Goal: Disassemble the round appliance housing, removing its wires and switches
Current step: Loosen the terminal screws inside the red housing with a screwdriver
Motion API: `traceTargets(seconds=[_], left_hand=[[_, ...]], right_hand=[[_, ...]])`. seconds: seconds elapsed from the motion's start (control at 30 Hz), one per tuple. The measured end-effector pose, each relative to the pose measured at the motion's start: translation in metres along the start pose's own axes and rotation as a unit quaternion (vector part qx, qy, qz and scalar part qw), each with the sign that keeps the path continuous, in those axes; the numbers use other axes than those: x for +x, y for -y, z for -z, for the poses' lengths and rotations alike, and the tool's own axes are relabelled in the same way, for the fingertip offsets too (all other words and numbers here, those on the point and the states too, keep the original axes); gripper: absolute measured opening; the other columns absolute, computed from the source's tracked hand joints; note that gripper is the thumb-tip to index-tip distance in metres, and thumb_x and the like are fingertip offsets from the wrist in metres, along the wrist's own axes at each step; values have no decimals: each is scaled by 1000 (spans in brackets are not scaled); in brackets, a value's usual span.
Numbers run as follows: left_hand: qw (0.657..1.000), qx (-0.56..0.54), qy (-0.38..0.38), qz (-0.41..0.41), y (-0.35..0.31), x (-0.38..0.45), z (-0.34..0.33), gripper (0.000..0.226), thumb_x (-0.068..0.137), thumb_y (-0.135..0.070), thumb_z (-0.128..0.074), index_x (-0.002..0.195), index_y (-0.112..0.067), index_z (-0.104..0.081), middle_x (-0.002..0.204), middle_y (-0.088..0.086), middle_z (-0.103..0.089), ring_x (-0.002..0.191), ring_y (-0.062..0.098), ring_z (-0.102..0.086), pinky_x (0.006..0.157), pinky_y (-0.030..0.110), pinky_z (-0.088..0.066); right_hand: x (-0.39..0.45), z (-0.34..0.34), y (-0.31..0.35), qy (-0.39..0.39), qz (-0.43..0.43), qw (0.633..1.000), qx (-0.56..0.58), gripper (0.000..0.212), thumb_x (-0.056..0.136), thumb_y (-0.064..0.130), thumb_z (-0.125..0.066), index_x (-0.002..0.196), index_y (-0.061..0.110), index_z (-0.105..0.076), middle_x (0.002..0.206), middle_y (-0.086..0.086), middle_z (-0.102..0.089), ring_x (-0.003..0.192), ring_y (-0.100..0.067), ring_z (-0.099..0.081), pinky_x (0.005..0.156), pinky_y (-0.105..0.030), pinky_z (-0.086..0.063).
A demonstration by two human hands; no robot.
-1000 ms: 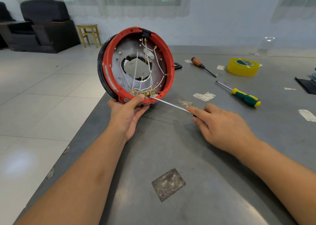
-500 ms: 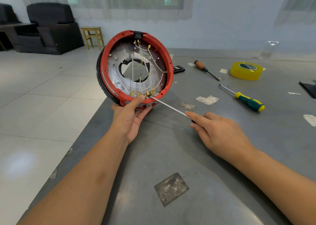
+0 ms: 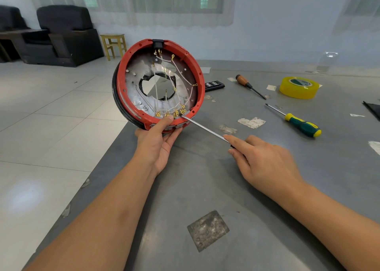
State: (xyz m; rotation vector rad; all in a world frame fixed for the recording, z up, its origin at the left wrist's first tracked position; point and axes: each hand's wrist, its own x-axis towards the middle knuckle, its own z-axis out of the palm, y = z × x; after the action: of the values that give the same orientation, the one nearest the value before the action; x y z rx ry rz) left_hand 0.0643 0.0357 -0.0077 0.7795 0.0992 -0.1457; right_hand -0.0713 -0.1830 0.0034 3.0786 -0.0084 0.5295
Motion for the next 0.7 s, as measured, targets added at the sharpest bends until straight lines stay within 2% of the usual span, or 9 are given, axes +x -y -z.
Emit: traceTargets(seconds=[0.23,0.5,0.7], left_hand=[[1000,2,1,1,-1,0,0,69,90,8,-74,148,-6,-40,131,23,-69,107,38,-76,95,58,-60],[1000,10,6,5,-1,-3,-2,70,89,6,-75,149,-3,-39,133,23,-68,108,37,-76,93,56,-62],[999,25,25,2,0,-2,-1,70,90,8,-73,149,-5,-38,136,23,-66,110,39,-75,95,59,-60]], right_hand=[[1,0,-1,-2,0,1000,13,55,99,57,-17,148,49,-42,97,9,-60,78,-25,-64,54,-33,-45],[3,-5,7,1,-6,998,61,55,99,58,-15,147,49,-39,92,9,-59,84,-26,-64,62,-38,-52],[-1,-4,1,-12,-13,996,91,49,100,56,-23,144,48,-45,89,9,-60,84,-26,-64,64,-39,-54]])
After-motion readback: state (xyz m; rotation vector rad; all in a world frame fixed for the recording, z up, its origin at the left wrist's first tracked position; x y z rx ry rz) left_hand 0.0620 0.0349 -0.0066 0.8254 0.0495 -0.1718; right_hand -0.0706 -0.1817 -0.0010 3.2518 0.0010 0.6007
